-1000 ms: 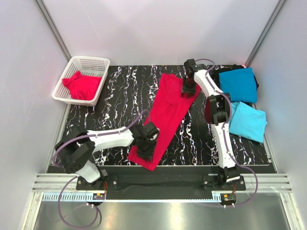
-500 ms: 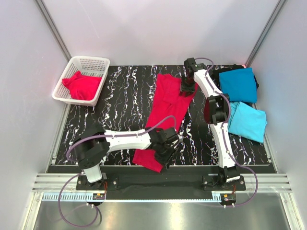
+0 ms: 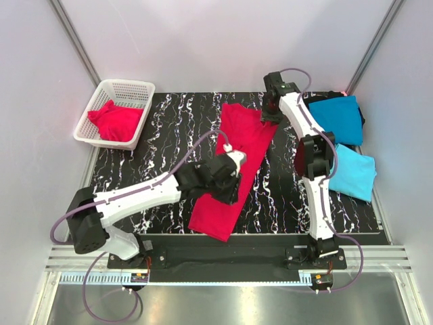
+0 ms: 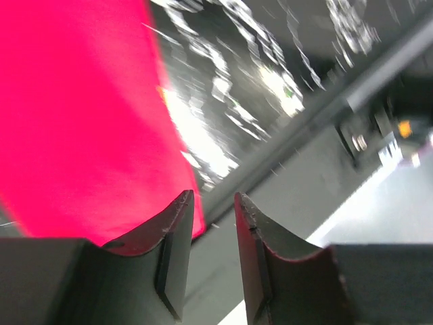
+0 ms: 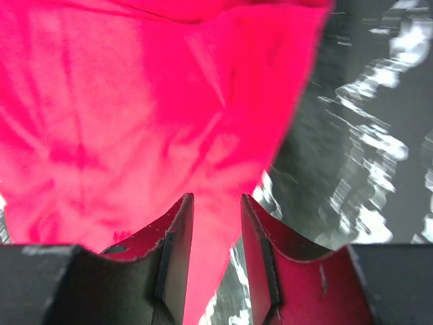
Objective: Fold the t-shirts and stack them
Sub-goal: Fold the tshirt
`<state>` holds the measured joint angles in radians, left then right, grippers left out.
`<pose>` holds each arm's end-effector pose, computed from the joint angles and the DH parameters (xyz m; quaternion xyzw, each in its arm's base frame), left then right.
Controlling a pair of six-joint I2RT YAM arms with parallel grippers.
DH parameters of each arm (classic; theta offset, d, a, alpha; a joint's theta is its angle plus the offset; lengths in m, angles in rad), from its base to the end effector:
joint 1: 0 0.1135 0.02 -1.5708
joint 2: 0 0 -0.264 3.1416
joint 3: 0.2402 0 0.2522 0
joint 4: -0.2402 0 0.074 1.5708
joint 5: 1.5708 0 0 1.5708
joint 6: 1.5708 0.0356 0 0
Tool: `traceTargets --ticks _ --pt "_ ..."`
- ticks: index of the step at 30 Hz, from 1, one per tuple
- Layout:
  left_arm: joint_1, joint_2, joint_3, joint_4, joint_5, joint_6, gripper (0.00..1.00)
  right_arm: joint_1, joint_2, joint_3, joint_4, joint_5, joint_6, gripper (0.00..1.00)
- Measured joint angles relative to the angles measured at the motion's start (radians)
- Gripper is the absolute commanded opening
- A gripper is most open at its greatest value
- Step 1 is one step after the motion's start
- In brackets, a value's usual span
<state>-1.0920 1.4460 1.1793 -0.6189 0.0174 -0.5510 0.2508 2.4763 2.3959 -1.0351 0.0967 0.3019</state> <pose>0.1416 -0.2742 0.2839 0.2545 0.9068 -0.2515 0.2228 0.5092 0.1269 0.2183 0.0358 0.9725 0.0162 0.2297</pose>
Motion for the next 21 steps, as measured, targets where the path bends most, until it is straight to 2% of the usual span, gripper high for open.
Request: traceTargets --ticks 4,8,17,21 --pt "0.107 0.021 0.022 -0.056 -0.077 -0.004 0.36 0.008 -0.157 -0.105 0.018 0.036 0.0 0.41" --pt "0.204 0.155 0.127 -0.131 -0.117 0.006 0.35 0.032 -0.321 -0.243 0.056 0.045 0.016 0.41" --pt "0.412 0.551 0.604 -0.177 -0.068 0.047 0.36 0.194 -0.665 -0.808 0.169 0.014 0.098 0.42" --pt "0.526 0.717 0.805 -0.19 -0.008 0.029 0.38 0.207 -0.847 -1.051 0.218 -0.041 0.15 0.45"
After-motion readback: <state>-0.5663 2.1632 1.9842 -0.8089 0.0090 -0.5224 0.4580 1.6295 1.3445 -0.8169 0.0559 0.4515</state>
